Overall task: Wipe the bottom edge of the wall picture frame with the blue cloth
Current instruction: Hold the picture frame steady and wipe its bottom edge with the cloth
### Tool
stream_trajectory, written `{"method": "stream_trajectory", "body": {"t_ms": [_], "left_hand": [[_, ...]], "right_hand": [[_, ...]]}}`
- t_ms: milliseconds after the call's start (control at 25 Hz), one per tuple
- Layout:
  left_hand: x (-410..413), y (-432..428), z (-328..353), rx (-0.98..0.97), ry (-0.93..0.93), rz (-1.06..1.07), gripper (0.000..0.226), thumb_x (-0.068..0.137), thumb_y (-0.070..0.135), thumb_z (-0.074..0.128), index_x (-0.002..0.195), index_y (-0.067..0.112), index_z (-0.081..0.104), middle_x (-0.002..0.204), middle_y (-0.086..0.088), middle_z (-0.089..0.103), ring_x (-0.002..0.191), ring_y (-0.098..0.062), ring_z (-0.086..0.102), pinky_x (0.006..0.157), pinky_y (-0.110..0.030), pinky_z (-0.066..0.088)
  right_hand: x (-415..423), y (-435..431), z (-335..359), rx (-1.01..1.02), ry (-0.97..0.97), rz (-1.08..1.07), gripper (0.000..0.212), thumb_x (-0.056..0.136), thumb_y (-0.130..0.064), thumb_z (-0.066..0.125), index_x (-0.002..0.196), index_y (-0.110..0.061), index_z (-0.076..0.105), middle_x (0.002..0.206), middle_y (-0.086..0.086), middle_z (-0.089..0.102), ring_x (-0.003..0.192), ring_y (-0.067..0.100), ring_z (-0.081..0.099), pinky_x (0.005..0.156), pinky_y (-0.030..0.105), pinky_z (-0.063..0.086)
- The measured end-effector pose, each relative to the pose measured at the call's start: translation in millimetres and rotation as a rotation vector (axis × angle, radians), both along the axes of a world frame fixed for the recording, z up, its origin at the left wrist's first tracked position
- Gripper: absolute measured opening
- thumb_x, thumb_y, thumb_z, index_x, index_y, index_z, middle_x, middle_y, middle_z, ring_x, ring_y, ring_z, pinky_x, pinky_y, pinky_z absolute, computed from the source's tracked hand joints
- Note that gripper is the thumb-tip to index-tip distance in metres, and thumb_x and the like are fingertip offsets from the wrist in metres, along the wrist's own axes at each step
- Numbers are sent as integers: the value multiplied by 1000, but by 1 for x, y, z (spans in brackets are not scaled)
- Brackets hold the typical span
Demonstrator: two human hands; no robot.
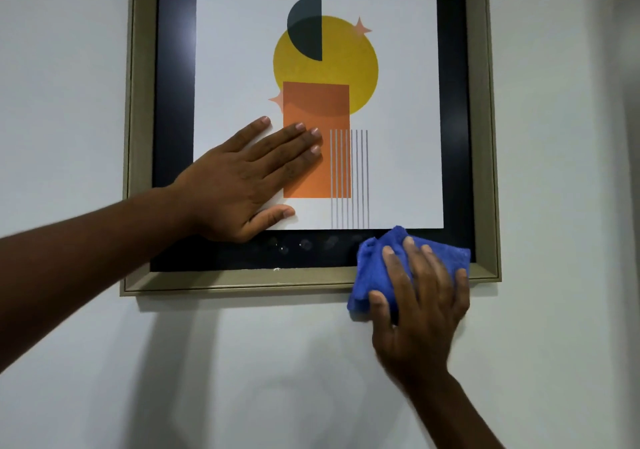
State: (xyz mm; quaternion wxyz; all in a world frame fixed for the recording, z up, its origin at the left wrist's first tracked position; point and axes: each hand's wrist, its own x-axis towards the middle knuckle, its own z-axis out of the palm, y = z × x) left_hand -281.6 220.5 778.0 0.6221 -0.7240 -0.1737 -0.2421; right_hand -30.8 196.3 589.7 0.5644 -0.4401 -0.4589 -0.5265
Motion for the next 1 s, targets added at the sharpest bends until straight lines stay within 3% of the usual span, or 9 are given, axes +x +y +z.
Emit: {"method": "stream_trajectory", "body": {"t_ms": [120,280,440,600,760,880,920,1000], "left_hand": [[-3,-1,0,-6,-8,-5,75,96,56,17,156,13,2,166,-10,5,154,-24,3,125,-50,11],[-4,0,-1,-17,-13,-10,76,96,57,17,156,13,3,166,-10,5,154,-24,3,125,-49,11],[-6,-1,-1,-17,-33,-28,76,96,57,17,155,12,4,166,-11,6,153,-24,4,125,-50,11],[-7,1,-2,-9,-42,-40,77,95,59,17,156,13,4,166,-10,6,153,-25,4,125,-51,10],[-8,4,0,5,-44,-66,79,95,61,16,155,11,5,166,-12,7,153,-27,5,124,-53,12],[-15,4,8,1,80,-48,80,94,62,14,155,11,4,166,-13,6,153,-28,3,124,-53,10],[-18,5,9,8,91,-43,80,94,62,13,155,11,4,166,-12,5,153,-27,3,124,-52,10],[-20,7,9,15,82,-42,79,94,62,13,155,12,4,166,-11,5,153,-26,3,124,-51,10]], "right_hand": [[-31,6,10,36,243,36,50,99,-51,32,138,-24,50,145,8,51,140,27,39,122,50,11],[-23,4,-10,-38,-9,-50,53,100,-50,31,144,-23,40,150,8,44,143,28,35,124,49,8],[-54,10,12,31,282,30,51,100,-51,31,138,-24,48,146,11,49,141,29,37,123,51,8],[-41,7,-7,-15,-9,-22,49,101,-48,31,140,-23,46,146,10,50,141,27,38,123,51,11],[-76,13,12,59,284,35,46,101,-46,33,137,-25,50,144,8,51,139,26,39,122,50,14],[-77,12,-7,9,7,-30,47,101,-47,34,140,-25,48,147,8,51,141,26,40,121,49,18],[-72,11,-8,4,-14,-35,46,101,-47,34,140,-25,48,147,8,51,141,26,40,120,49,19],[-83,14,6,37,147,-5,45,101,-46,33,136,-25,51,144,8,54,139,26,42,120,49,19]]}}
